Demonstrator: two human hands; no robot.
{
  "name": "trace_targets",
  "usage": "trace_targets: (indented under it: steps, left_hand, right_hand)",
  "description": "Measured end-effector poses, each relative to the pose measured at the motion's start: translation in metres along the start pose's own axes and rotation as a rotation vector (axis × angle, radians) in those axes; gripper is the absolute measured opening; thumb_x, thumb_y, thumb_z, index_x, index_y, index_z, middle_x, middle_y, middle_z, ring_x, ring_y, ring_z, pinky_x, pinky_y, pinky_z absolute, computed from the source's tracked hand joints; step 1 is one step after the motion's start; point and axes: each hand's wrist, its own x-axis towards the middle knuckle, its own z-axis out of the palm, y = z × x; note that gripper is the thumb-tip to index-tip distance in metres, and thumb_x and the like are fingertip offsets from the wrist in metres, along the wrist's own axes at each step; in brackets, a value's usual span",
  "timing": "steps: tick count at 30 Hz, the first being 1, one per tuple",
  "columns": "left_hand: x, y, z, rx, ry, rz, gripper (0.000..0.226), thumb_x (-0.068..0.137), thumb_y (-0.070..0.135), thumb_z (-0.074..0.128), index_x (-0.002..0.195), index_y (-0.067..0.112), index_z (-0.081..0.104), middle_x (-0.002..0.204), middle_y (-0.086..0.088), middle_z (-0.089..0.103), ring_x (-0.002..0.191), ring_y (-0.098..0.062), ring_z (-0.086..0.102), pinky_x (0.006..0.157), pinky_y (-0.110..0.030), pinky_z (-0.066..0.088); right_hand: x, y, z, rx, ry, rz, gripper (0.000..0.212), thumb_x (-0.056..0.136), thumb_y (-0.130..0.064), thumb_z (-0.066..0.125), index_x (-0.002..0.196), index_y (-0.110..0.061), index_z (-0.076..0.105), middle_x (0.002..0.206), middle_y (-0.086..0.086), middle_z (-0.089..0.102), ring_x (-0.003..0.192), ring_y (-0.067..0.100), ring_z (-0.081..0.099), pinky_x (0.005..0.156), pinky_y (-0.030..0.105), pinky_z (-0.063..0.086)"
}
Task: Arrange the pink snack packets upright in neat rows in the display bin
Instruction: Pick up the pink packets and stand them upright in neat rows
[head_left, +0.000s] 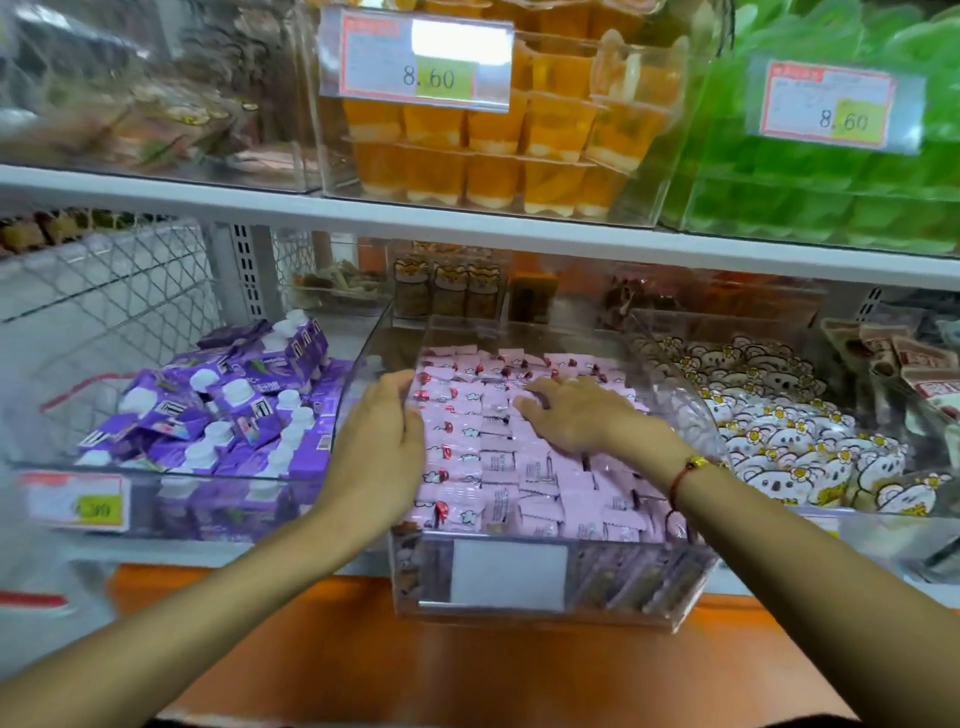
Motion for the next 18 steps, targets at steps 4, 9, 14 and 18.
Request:
trace_targets:
  steps: [4, 9, 14, 18]
  left_hand:
    - [0.001, 0.002, 0.002, -0.128, -0.028, -0.054, 0.027, 0.101, 0.013, 0.037, 0.126, 0.018, 0.041, 0.120, -0.005, 0.052, 0.109, -0.022, 0.051, 0.081, -0.028, 0.038]
    - [0.001, -0.008, -0.008, -0.228, -0.098, -0.043, 0.029, 0.097, 0.018, 0.046, 0.122, 0.033, 0.041, 0.114, 0.012, 0.050, 0.088, 0.013, 0.051, 0.065, -0.006, 0.041]
    - [-0.003, -0.011, -0.018, -0.186, -0.110, 0.012, 0.033, 0.093, 0.025, 0.056, 0.119, 0.040, 0.043, 0.098, 0.032, 0.044, 0.076, 0.031, 0.043, 0.056, 0.004, 0.037]
    - [-0.003, -0.011, -0.021, -0.068, -0.058, 0.067, 0.031, 0.090, 0.026, 0.059, 0.117, 0.039, 0.048, 0.096, 0.028, 0.051, 0.076, 0.025, 0.050, 0.063, -0.001, 0.039]
  right_hand:
    - [0.002, -0.013, -0.009, -0.105, 0.202, -0.018, 0.044, 0.097, -0.042, 0.040, 0.131, -0.016, 0.049, 0.134, 0.014, 0.048, 0.123, 0.035, 0.043, 0.099, 0.045, 0.042]
    - [0.010, -0.028, -0.006, 0.027, 0.271, -0.145, 0.032, 0.092, -0.037, 0.057, 0.111, -0.013, 0.067, 0.120, 0.008, 0.062, 0.109, 0.027, 0.055, 0.087, 0.036, 0.049]
    - [0.010, -0.024, 0.001, 0.158, 0.419, -0.226, 0.021, 0.085, -0.034, 0.068, 0.090, -0.014, 0.074, 0.099, 0.000, 0.071, 0.090, 0.019, 0.062, 0.071, 0.027, 0.045]
    - [0.010, -0.017, 0.000, 0.456, 0.318, -0.193, 0.016, 0.086, -0.022, 0.068, 0.078, -0.009, 0.073, 0.052, -0.011, 0.060, 0.045, 0.000, 0.056, 0.055, 0.020, 0.046]
